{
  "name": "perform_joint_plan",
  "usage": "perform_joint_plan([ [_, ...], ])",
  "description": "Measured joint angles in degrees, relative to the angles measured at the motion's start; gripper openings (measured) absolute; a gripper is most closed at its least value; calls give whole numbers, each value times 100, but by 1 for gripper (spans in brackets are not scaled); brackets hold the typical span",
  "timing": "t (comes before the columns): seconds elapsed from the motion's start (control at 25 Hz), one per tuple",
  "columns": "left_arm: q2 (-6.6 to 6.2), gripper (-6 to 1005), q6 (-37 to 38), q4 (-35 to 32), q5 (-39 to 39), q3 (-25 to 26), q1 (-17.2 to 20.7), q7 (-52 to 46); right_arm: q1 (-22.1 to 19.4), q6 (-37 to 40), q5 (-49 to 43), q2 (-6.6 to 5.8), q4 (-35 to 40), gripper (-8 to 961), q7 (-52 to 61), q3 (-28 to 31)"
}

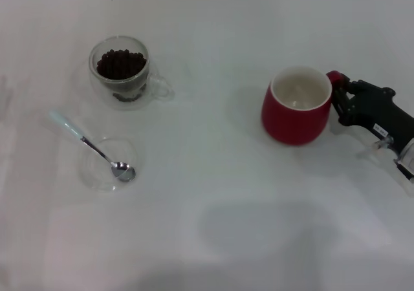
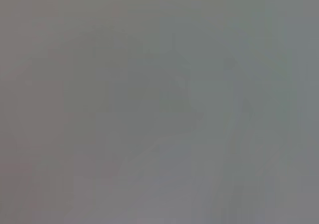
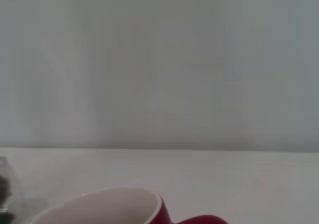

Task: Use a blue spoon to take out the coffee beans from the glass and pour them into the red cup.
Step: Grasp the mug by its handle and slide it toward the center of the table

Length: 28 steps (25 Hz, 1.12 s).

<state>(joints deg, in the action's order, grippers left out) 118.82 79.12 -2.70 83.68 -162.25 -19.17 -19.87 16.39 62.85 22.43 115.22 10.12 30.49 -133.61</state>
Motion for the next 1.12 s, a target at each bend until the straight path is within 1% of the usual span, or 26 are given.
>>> perform_joint_plan([
  [0.28, 0, 875, -4, 0, 0, 0, -39, 0, 81, -158, -35, 13, 427, 165, -256, -388],
  [0.52, 9, 875, -3, -23, -15, -2, -43, 0, 125, -647, -255, 17, 909, 165, -526, -505],
  [0.8, 18, 875, 15, -53, -36, -3, 0, -1, 185, -776, -324, 27, 1060, 164, -525, -813],
  [1.12, 18, 875, 38, -57, -45, -15, 31, -53, 199, -791, -406, 25, 1073, 158, -496, -956],
])
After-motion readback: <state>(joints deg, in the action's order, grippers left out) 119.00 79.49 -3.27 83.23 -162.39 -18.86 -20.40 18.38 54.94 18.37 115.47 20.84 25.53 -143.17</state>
